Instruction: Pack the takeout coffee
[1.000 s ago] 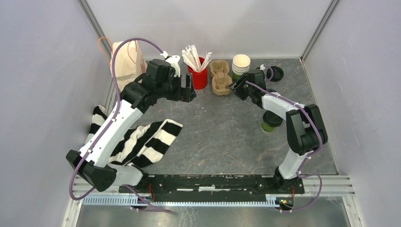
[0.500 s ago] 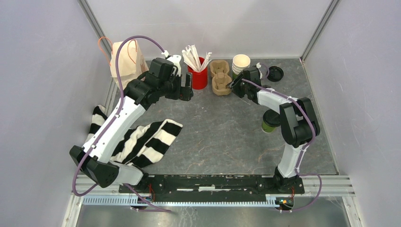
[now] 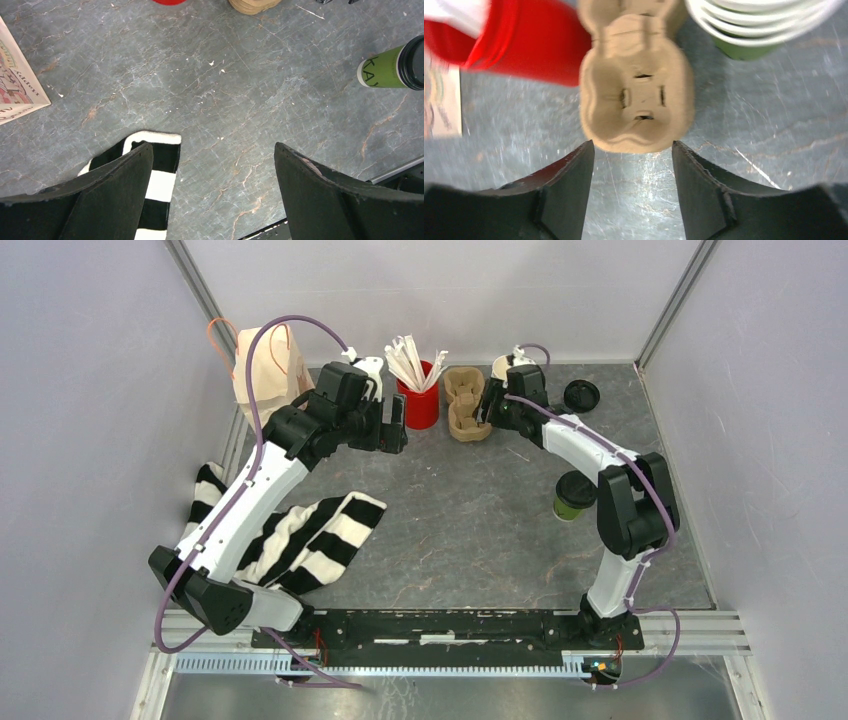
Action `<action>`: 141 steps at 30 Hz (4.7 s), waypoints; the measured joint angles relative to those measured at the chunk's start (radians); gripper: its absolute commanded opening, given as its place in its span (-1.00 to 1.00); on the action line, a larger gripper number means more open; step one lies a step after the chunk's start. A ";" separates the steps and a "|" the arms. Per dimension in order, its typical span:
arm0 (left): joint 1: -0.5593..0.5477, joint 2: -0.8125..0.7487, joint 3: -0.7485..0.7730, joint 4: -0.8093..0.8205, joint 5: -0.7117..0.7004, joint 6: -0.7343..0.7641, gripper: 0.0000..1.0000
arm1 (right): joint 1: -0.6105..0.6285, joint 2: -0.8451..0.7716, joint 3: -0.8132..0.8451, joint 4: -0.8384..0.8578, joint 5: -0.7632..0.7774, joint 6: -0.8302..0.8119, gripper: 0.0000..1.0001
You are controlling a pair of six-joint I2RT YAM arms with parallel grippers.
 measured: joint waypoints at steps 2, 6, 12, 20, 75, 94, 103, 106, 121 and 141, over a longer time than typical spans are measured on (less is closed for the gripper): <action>0.000 0.000 0.000 0.000 0.000 0.000 0.93 | 0.006 0.005 0.035 -0.013 -0.056 -0.096 0.32; 0.000 0.000 0.000 -0.001 0.003 0.000 0.93 | 0.015 0.081 0.174 -0.025 -0.138 -0.224 0.32; 0.004 0.000 0.000 -0.003 0.002 0.000 0.93 | 0.013 0.157 0.208 -0.002 -0.192 -0.253 0.26; 0.005 -0.001 0.000 -0.014 0.001 0.000 0.93 | 0.013 0.241 0.208 0.000 -0.226 -0.227 0.31; 0.015 -0.001 0.000 -0.024 0.008 0.006 0.93 | 0.100 0.139 0.117 -0.108 -0.048 -0.106 -0.83; 0.015 -0.001 -0.005 -0.023 0.035 0.005 0.93 | 0.163 0.083 0.164 -0.304 0.161 -0.221 -0.86; 0.015 -0.004 -0.008 -0.023 0.045 0.005 0.93 | 0.165 0.083 0.179 -0.330 0.203 -0.246 -1.00; 0.015 -0.004 -0.008 -0.023 0.055 0.005 0.93 | 0.174 0.082 0.178 -0.329 0.233 -0.261 -1.00; 0.015 -0.005 -0.008 -0.023 0.064 0.005 0.93 | 0.219 0.048 0.222 -0.298 0.328 -0.340 -1.00; 0.015 -0.005 -0.008 -0.023 0.083 0.005 0.94 | 0.230 -0.056 0.163 -0.341 0.326 -0.385 -1.00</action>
